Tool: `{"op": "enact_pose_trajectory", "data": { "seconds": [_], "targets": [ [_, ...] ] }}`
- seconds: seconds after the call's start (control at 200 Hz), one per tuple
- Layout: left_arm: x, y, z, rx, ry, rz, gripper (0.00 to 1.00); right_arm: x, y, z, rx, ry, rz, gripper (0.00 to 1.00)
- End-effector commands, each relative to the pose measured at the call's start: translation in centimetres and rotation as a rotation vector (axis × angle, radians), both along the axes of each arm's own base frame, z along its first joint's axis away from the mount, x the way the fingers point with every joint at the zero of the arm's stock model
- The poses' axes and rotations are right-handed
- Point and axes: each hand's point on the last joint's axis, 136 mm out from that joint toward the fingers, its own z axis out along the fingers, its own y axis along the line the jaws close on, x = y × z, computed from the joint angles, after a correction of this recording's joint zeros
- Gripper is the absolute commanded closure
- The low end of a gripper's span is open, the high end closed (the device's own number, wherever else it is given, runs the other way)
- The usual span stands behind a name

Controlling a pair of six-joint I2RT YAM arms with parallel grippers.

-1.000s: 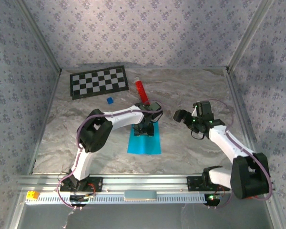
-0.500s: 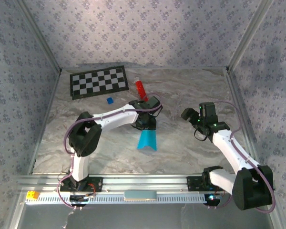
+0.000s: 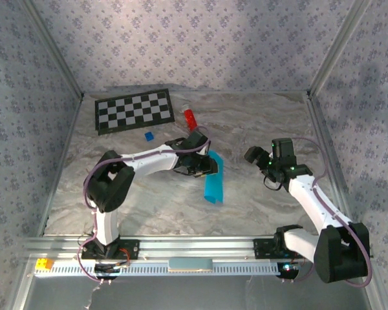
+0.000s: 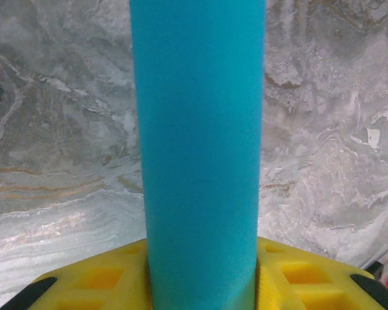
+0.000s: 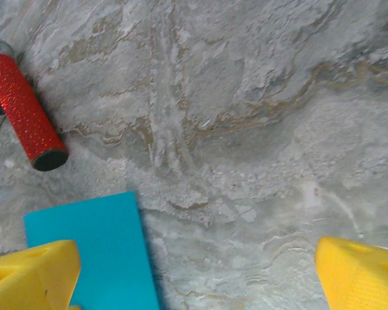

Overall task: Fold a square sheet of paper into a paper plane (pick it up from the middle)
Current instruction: First fold the square sheet of paper in half at the center of the table.

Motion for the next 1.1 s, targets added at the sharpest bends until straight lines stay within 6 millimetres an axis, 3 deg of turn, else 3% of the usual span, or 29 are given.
{"op": "enact_pose_trajectory", "data": {
  "seconds": [0.0,0.18,0.665,0.87,1.094],
  "targets": [
    [0.4,-2.1,3.2,-0.203,0.004,0.004,0.61,0.2,1.9,0.4,0.073,-0.02,0.105,0.05],
    [0.4,-2.0,2.0,-0.208,0.027,0.026,0.6,0.4,4.2,0.7,0.171,-0.042,0.21,0.06],
    [-0.1,0.6,-3.2,-0.044,0.065,0.09,0.57,-0.1,5.3,-0.7,0.198,0.008,0.261,0.14],
    [-0.4,1.5,-3.9,0.034,0.039,0.083,0.52,-0.2,5.7,-1.3,0.21,0.036,0.279,0.16],
    [-0.3,2.0,-3.1,0.086,-0.026,0.085,0.46,-0.2,6.0,-1.7,0.208,0.051,0.286,0.16]
  ]
}}
